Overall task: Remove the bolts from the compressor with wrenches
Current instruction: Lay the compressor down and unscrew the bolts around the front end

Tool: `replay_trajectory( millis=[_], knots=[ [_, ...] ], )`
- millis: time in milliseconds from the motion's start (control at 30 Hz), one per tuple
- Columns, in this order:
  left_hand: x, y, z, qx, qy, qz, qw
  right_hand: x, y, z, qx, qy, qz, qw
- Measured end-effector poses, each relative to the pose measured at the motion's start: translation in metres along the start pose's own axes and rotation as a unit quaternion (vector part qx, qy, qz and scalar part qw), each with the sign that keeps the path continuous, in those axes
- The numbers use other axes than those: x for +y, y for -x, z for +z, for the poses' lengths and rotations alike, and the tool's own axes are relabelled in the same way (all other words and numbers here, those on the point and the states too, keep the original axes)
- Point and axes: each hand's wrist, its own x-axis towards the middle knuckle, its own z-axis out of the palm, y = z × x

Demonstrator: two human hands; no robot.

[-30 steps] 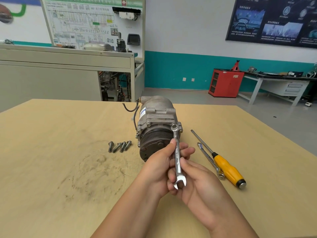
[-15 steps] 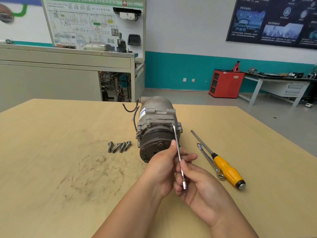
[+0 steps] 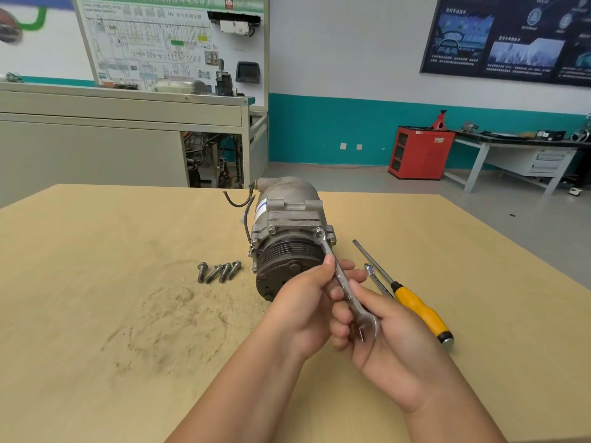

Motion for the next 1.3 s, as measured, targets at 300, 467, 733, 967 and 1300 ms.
replay_trajectory(
  millis=[300, 467, 733, 967, 1300],
  knots=[
    [-0.003, -0.006, -0.007, -0.010, -0.055, 0.055, 0.997, 0.004, -0.003, 0.006, 0.042, -0.011, -0.029, 0.999],
    [0.002, -0.003, -0.006, 0.003, -0.055, 0.045, 0.997, 0.009, -0.002, 0.011, 0.084, 0.117, -0.096, 0.985],
    [0.006, -0.001, -0.009, 0.080, -0.036, 0.005, 0.996, 0.022, -0.007, 0.017, 0.150, 0.263, -0.172, 0.938],
    [0.007, -0.002, -0.008, 0.061, 0.073, -0.044, 0.994, 0.020, -0.005, 0.005, 0.071, 0.134, -0.062, 0.987],
    [0.000, 0.000, -0.005, 0.048, -0.025, 0.018, 0.998, 0.018, -0.009, 0.001, 0.105, 0.148, -0.108, 0.977]
  ],
)
